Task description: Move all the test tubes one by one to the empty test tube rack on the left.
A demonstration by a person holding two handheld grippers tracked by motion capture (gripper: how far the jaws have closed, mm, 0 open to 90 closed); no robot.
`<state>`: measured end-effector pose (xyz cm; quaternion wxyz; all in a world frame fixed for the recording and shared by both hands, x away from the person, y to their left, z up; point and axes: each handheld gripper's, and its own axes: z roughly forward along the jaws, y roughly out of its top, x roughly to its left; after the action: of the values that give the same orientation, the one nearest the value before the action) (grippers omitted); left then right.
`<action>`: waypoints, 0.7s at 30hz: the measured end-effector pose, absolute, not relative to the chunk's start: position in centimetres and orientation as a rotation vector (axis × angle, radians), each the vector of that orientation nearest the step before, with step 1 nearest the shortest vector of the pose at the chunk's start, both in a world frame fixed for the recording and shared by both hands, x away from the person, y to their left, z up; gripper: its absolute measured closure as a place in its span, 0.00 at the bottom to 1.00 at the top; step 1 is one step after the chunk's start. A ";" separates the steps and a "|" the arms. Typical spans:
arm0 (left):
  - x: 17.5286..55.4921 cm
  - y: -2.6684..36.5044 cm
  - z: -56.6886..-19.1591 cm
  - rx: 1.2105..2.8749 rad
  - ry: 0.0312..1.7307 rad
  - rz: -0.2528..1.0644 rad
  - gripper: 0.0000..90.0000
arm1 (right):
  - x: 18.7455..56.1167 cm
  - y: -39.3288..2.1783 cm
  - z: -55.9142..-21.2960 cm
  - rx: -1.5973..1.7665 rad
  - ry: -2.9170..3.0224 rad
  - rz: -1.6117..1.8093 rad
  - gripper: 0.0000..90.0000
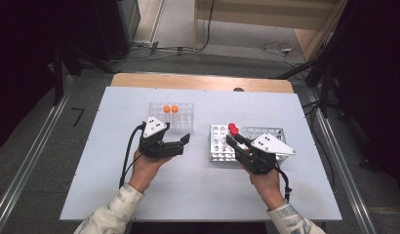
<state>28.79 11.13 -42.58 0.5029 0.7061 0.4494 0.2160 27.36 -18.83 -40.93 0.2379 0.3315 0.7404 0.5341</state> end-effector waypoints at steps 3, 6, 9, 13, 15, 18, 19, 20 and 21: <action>28.5 11.2 -42.3 1.695 1.079 0.518 0.21 | 26.7 -18.3 -40.6 0.882 2.064 1.494 0.79; 28.4 11.1 -42.1 1.697 1.077 0.505 0.19 | 26.1 -17.2 -41.0 0.853 2.125 1.511 0.79; 28.3 11.0 -42.0 1.701 1.088 0.498 0.13 | 25.7 -15.7 -41.9 0.837 2.192 1.507 0.79; 27.9 10.8 -41.6 1.700 1.077 0.489 0.09 | 26.0 -13.9 -43.6 0.836 2.265 1.467 0.79; 27.6 10.7 -41.4 1.698 1.062 0.481 0.09 | 26.3 -13.1 -44.2 0.839 2.289 1.452 0.79; 27.1 10.5 -40.9 1.687 1.036 0.422 0.09 | 26.7 -12.3 -44.7 0.846 2.305 1.447 0.79; 27.0 10.3 -40.7 1.689 1.022 0.414 0.10 | 26.8 -12.0 -44.7 0.848 2.309 1.443 0.79; 26.8 10.2 -40.5 1.693 1.005 0.416 0.10 | 26.9 -11.8 -44.8 0.852 2.308 1.442 0.79; 26.6 9.9 -40.4 1.694 0.989 0.413 0.13 | 27.1 -11.6 -44.8 0.850 2.306 1.446 0.79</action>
<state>26.56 9.94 -40.39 0.5382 0.7122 0.4158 0.1736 27.05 -11.56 -44.81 0.1449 0.2949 0.8002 0.5017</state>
